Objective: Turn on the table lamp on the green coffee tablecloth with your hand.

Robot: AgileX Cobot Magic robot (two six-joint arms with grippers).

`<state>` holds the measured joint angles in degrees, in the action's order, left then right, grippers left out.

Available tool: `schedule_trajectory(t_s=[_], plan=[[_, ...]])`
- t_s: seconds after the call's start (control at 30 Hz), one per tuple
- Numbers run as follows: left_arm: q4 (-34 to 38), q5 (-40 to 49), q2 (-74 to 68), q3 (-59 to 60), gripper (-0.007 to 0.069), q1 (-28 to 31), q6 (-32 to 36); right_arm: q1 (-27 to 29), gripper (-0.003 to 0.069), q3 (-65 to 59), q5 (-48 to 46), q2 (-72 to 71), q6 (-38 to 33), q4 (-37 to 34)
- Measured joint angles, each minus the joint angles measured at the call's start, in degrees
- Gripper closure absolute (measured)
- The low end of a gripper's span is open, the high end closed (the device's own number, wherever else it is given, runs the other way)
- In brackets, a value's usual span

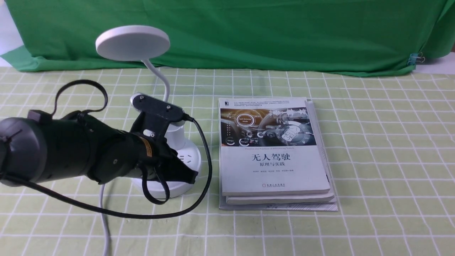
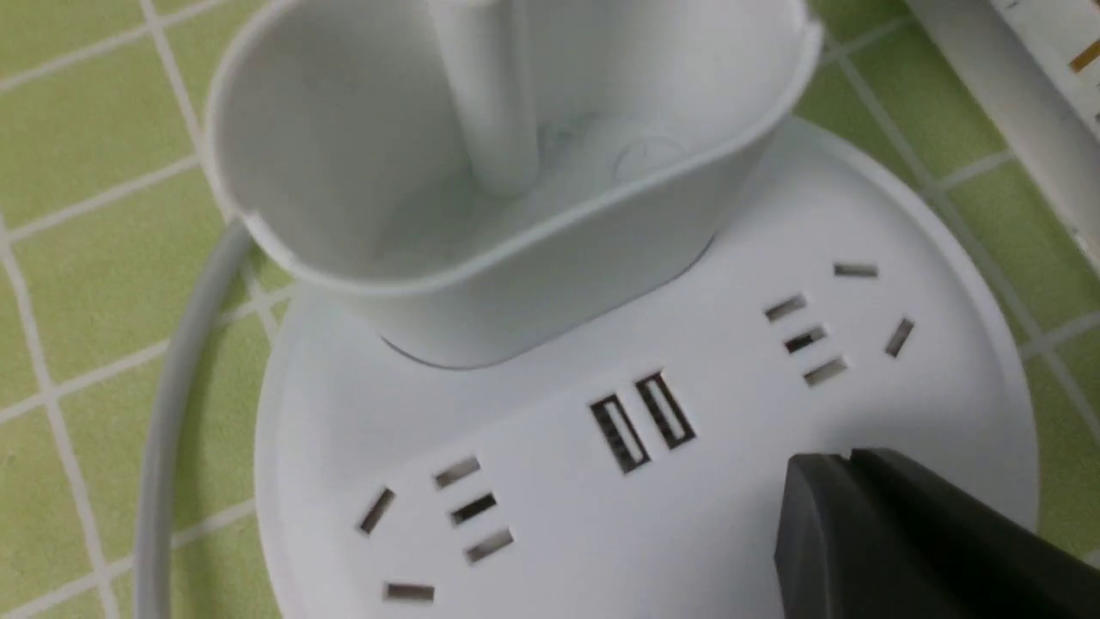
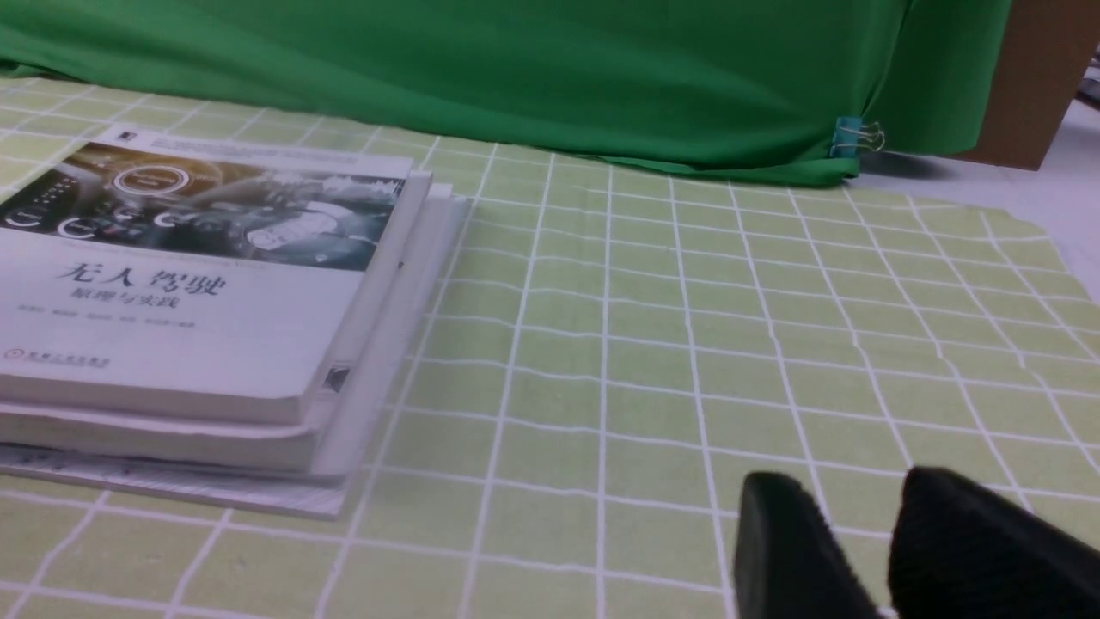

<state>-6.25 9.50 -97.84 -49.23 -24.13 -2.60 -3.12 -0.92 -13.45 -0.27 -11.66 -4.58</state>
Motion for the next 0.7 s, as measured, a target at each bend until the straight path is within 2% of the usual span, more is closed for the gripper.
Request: schedule_trajectory(t_s=[0.33,0.7], plan=[[-0.6,-1.4,-0.8,-0.5,0.0624,0.0,0.0,0.0,0.0414,0.0,0.0,0.0,0.0,0.0],[-1.2,-0.8,6.8,0.0,0.0624,0.0,-1.5,0.0,0.0414,0.0,0.0,0.0,0.0,0.0]])
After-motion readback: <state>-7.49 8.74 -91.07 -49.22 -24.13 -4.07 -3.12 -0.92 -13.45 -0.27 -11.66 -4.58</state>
